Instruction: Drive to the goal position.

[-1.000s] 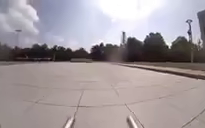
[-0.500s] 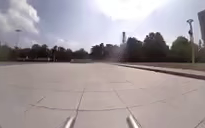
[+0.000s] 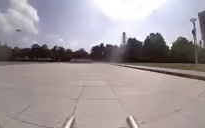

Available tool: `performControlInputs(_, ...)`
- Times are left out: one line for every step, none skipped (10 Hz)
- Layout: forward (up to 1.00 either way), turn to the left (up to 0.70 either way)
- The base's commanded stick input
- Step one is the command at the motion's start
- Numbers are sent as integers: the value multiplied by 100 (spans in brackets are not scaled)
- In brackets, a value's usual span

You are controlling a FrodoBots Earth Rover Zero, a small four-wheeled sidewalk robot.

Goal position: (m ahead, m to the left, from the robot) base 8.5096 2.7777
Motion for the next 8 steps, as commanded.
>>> performControlInputs(70, 5)
performControlInputs(70, 5)
performControlInputs(70, 5)
performControlInputs(70, 5)
performControlInputs(70, 5)
performControlInputs(70, 5)
performControlInputs(70, 5)
performControlInputs(70, 5)
